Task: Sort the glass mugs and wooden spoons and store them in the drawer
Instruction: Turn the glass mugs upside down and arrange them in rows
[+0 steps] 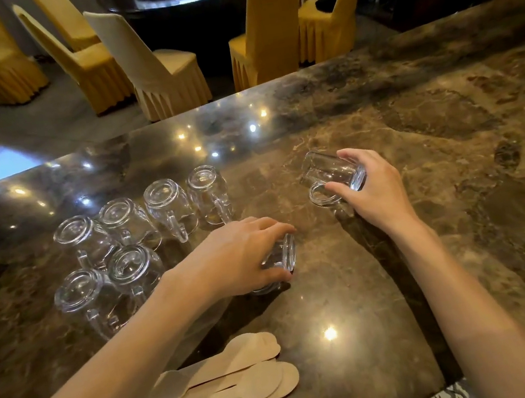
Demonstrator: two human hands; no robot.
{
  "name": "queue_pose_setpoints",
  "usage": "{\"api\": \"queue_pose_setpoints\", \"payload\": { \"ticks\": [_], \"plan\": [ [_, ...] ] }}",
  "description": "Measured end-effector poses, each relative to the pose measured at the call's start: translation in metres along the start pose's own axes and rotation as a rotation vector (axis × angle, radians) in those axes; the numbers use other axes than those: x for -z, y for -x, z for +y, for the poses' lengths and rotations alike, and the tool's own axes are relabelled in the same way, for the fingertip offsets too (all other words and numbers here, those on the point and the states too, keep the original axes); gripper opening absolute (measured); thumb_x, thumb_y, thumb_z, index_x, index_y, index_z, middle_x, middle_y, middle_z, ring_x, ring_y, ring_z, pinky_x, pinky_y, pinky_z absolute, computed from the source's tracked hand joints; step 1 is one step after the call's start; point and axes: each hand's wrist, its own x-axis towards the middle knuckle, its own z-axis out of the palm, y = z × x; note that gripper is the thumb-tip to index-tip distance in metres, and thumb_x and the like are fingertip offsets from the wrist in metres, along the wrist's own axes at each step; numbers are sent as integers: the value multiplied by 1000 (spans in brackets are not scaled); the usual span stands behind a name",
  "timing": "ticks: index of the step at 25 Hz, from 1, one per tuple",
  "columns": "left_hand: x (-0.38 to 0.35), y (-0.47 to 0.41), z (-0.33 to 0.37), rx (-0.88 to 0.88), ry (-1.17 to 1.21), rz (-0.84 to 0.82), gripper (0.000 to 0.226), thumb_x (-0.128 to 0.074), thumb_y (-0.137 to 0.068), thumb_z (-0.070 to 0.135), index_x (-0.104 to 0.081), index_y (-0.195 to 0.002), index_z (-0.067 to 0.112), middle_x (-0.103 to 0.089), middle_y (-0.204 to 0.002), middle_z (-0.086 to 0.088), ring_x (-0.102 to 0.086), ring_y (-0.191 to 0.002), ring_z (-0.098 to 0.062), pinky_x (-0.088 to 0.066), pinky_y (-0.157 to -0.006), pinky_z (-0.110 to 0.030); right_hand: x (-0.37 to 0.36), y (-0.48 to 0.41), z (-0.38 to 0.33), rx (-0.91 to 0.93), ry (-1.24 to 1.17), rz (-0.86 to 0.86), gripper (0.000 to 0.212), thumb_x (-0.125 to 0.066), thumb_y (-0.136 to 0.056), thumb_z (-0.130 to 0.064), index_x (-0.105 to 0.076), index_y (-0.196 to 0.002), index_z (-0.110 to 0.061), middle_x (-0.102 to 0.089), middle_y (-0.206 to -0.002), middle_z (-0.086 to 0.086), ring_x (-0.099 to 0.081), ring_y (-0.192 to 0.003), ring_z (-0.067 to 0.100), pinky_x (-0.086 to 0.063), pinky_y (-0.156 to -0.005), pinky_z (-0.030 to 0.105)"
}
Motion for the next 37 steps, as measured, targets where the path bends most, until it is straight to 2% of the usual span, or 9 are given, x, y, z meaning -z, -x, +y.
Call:
{"api": "queue_pose_setpoints", "payload": {
  "ticks": [6, 10, 16, 20, 26, 28, 32, 35, 37],
  "plan": [
    [-1, 3, 5, -8, -134, 127, 74, -56, -82, 59, -29, -143, 29, -40, -138, 4, -43, -120, -15, -40, -96, -29, -6, 5, 10, -153, -149, 14, 73, -81, -71, -27, -45, -133, -14, -54, -133, 6, -53, -119, 20, -44, -101, 33],
    [-4, 4, 8, 20, -131, 111, 72, -53, -85, 56, -25, -144, 26, -40, -142, 4, -42, -125, -16, -36, -104, -31, -7, 10, 11, -234, -335, 10, 76, -83, -68, -20, -45, -133, -12, -55, -130, 7, -55, -111, 11, -44, -91, 18],
    [-7, 6, 10, 10, -127, 127, 70, -52, -87, 53, -24, -145, 25, -40, -144, 5, -40, -129, -15, -33, -107, -31, -7, 11, 11, -251, -361, 37, 66, -82, -70, -19, -50, -128, -13, -59, -124, 5, -59, -106, 11, -46, -89, 19],
    [-7, 9, 10, 16, -92, 144, 69, -52, -87, 54, -24, -145, 28, -40, -144, 7, -40, -129, -13, -31, -106, -28, -7, 10, 7, -224, -349, 76, 63, -81, -71, -19, -52, -126, -16, -56, -125, 1, -58, -107, 13, -47, -86, 19],
    [7, 18, 3, 66, 70, 226, 71, -54, -83, 57, -31, -143, 27, -47, -139, 10, -49, -121, -11, -40, -94, -24, 1, 5, -9, -167, -370, 104, 64, -80, -71, -19, -50, -128, -18, -53, -114, -10, -54, -100, 4, -46, -66, 1],
    [9, 22, 1, 90, 117, 247, 71, -55, -82, 58, -32, -143, 27, -48, -139, 11, -49, -121, -9, -40, -92, -22, 2, 5, -16, -136, -348, 101, 64, -80, -72, -20, -50, -128, -19, -57, -117, -7, -55, -103, 5, -48, -71, 5],
    [12, 29, -2, 135, 206, 270, 74, -56, -79, 60, -33, -142, 28, -48, -139, 11, -48, -123, -7, -40, -94, -23, 2, 8, -30, -84, -249, 88, 67, -79, -72, -27, -48, -131, -20, -59, -126, -2, -52, -108, 5, -49, -91, 26],
    [15, 35, -5, 168, 319, 291, 75, -56, -75, 60, -37, -140, 27, -53, -135, 10, -51, -120, -8, -44, -98, -28, 1, 10, -41, -44, -244, 59, 68, -79, -72, -28, -47, -132, -22, -58, -127, -3, -50, -110, 3, -46, -93, 24],
    [18, 40, -7, 200, 415, 311, 74, -58, -73, 59, -39, -137, 27, -57, -129, 8, -54, -116, -9, -47, -97, -35, 0, 12, -48, -17, -258, 13, 69, -79, -72, -27, -46, -132, -22, -57, -128, -3, -53, -114, 9, -48, -96, 29]
  ]
}}
